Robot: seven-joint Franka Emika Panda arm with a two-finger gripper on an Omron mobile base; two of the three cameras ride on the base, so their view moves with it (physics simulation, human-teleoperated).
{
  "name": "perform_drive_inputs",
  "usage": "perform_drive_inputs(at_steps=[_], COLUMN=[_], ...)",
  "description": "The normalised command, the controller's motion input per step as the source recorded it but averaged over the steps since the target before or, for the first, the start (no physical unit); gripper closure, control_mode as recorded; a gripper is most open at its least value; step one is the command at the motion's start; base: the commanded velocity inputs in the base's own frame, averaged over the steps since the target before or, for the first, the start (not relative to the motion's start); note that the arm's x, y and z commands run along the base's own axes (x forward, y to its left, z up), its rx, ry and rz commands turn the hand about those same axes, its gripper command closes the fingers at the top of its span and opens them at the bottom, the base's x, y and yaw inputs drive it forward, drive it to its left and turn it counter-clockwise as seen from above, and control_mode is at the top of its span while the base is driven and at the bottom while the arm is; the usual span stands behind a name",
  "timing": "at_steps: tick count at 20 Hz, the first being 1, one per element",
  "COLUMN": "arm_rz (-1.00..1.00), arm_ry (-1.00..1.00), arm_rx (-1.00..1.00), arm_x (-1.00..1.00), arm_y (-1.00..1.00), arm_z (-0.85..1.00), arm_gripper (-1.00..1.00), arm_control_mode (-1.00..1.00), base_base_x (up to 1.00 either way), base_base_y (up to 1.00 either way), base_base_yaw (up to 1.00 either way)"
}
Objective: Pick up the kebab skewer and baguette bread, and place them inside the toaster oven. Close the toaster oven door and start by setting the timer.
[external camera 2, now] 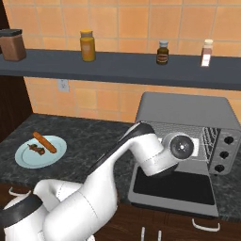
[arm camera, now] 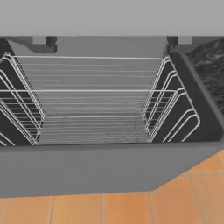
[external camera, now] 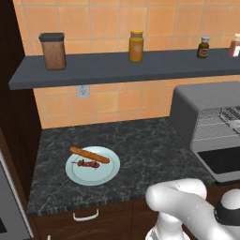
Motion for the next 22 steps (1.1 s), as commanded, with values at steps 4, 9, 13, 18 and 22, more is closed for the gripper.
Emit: perform_drive_inputs(at_steps=[4, 9, 13, 18, 22], arm_rz=[-0.04, -0.06, -0.04, 0.00, 0.00], arm_ry=[-0.13, -0.17, -0.12, -0.08, -0.04], arm_rx=[0.00, 0.00, 0.00, 0.00, -0.02], arm_x=[0.28, 0.10, 0.55, 0.46, 0.38], arm_y=[-0.17, -0.17, 0.00, -0.01, 0.01], arm_z=[-0.27, -0.39, 0.00, -0.10, -0.30], arm_gripper=[-1.00, -1.00, -1.00, -1.00, -1.00], arm_control_mode=[-1.00, -1.00, -1.00, -1.00, -1.00], base_base_x=[0.00, 0.00, 0.00, 0.00, 0.00], base_base_y=[0.00, 0.00, 0.00, 0.00, 0.00], base_base_yaw=[0.00, 0.00, 0.00, 0.00, 0.00])
